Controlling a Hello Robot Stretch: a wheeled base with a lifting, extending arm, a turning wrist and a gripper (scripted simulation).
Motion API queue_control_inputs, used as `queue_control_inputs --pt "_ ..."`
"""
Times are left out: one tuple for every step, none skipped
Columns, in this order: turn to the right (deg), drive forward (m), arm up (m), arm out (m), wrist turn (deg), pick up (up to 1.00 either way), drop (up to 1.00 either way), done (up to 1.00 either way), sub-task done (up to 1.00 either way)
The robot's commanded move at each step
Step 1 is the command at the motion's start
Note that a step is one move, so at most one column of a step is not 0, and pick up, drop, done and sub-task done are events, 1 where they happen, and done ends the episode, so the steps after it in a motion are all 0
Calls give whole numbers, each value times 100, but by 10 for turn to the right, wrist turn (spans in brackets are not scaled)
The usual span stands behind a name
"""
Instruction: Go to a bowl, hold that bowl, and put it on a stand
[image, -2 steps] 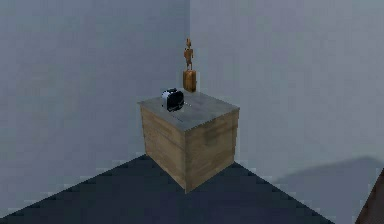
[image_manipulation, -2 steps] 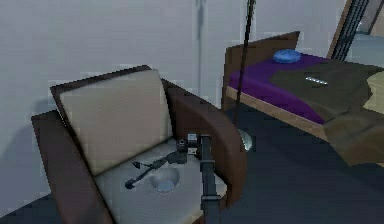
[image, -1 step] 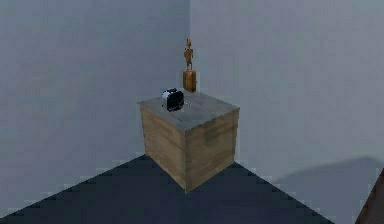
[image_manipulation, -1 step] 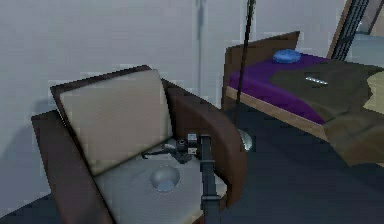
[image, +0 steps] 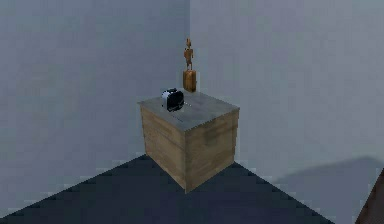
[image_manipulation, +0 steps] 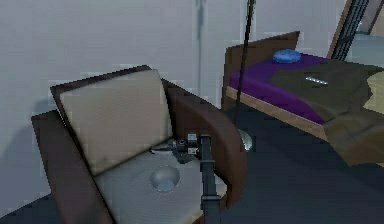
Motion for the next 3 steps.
queue_control_inputs --pt "0 0 -30 0 0 0 0 0 0" --pt "0 0 0 0 0 100 0 0 0" --pt "0 0 10 0 0 0 0 0 0"
